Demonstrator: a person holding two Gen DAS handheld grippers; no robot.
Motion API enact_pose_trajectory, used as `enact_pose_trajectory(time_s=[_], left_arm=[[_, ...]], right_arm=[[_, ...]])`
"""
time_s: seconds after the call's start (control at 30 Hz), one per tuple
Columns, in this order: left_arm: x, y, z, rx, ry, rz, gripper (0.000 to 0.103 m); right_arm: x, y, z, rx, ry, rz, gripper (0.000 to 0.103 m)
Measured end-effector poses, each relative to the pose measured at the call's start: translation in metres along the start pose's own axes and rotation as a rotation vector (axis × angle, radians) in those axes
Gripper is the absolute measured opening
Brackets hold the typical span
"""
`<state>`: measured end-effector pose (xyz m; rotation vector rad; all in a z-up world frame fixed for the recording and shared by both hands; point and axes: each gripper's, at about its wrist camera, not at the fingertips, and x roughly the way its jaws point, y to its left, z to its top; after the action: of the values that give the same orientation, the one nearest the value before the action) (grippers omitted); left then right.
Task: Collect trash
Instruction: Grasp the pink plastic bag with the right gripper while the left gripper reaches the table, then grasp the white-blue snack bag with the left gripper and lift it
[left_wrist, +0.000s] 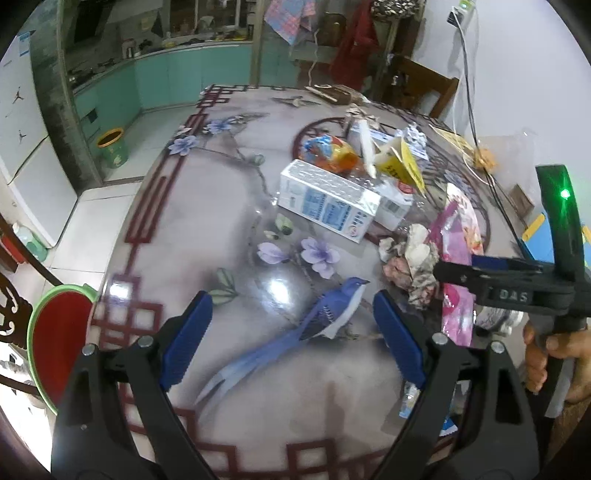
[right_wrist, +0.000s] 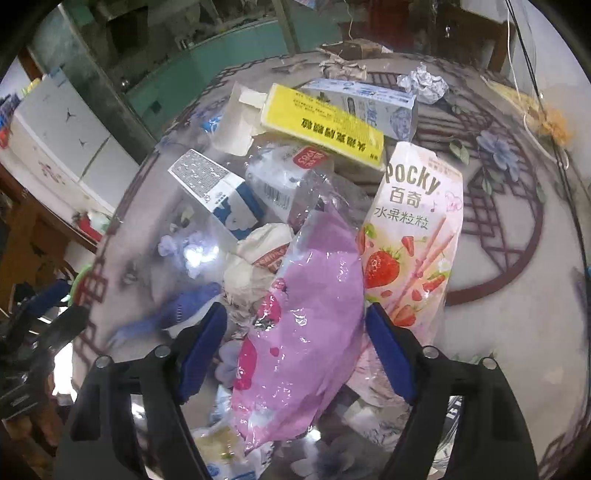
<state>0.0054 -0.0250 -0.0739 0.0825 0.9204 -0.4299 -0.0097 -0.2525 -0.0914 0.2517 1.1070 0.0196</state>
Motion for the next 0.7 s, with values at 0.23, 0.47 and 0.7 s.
enact_pose_trajectory(time_s=[0.23, 0.47, 0.7], left_arm=[[0.006, -0.016, -0.011, 0.063, 0.045, -0.019, 0.086], [0.012, -0.068, -0.037, 0.232, 0.138, -0.193, 0.086], [0.032, -0.123, -0.077, 0.449, 0.225, -0.187, 0.086]], right_arm=[[-0.015, -0.010, 0.004, 0.026, -0.083, 0.013, 0.029], [-0.045, -0.019, 0.010, 0.061, -0.224, -0.030, 0.028], [-0.041, -0.029, 0.010, 0.114, -0.202, 0.022, 0.029]])
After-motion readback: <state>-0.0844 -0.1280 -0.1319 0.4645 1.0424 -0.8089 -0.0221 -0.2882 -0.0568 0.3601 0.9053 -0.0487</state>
